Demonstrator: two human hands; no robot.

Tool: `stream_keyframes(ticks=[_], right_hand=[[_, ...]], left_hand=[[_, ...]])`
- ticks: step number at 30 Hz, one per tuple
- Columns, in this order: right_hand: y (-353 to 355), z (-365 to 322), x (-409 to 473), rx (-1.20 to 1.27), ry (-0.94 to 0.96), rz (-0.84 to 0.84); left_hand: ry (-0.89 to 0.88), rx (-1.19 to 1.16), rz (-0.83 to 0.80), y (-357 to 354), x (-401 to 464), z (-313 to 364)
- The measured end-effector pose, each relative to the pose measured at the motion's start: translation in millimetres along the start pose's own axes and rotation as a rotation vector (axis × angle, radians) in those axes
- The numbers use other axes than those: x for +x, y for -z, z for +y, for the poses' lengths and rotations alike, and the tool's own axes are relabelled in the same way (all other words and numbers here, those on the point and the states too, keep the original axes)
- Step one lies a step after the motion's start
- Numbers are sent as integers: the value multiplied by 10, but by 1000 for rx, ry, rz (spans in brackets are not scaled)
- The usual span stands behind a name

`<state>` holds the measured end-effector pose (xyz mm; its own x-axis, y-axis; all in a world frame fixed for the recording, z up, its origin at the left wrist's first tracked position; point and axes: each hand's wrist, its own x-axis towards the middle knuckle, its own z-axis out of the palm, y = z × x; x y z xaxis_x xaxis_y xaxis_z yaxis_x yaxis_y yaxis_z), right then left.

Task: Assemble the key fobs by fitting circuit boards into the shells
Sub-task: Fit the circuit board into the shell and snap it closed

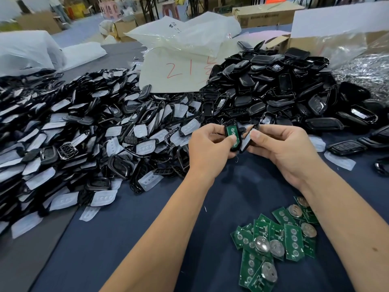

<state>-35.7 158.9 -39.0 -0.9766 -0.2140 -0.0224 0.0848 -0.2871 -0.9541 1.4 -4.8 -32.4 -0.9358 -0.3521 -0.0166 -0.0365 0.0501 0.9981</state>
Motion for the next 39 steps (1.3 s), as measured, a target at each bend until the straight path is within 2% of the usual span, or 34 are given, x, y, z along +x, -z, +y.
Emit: stream_keyframes(ticks=[7, 18, 25, 31, 34, 39], right_hand=[[-19, -1, -36, -106, 64, 41], [-21, -1, -27, -207, 127, 70], [35, 32, 0, -309, 162, 121], [42, 48, -8, -417, 197, 145], [64, 26, -12, -456, 214, 124], [196, -22, 26, -397, 208, -56]], left_hand=[[-246, 258, 14, -61, -49, -66], [-344, 299, -87, -118, -71, -83], [-554, 631, -176, -101, -114, -41], [-556, 638, -137, -66, -63, -25], [-484, 562, -171, -38, -60, -13], [-382, 469, -266, -1, -47, -2]])
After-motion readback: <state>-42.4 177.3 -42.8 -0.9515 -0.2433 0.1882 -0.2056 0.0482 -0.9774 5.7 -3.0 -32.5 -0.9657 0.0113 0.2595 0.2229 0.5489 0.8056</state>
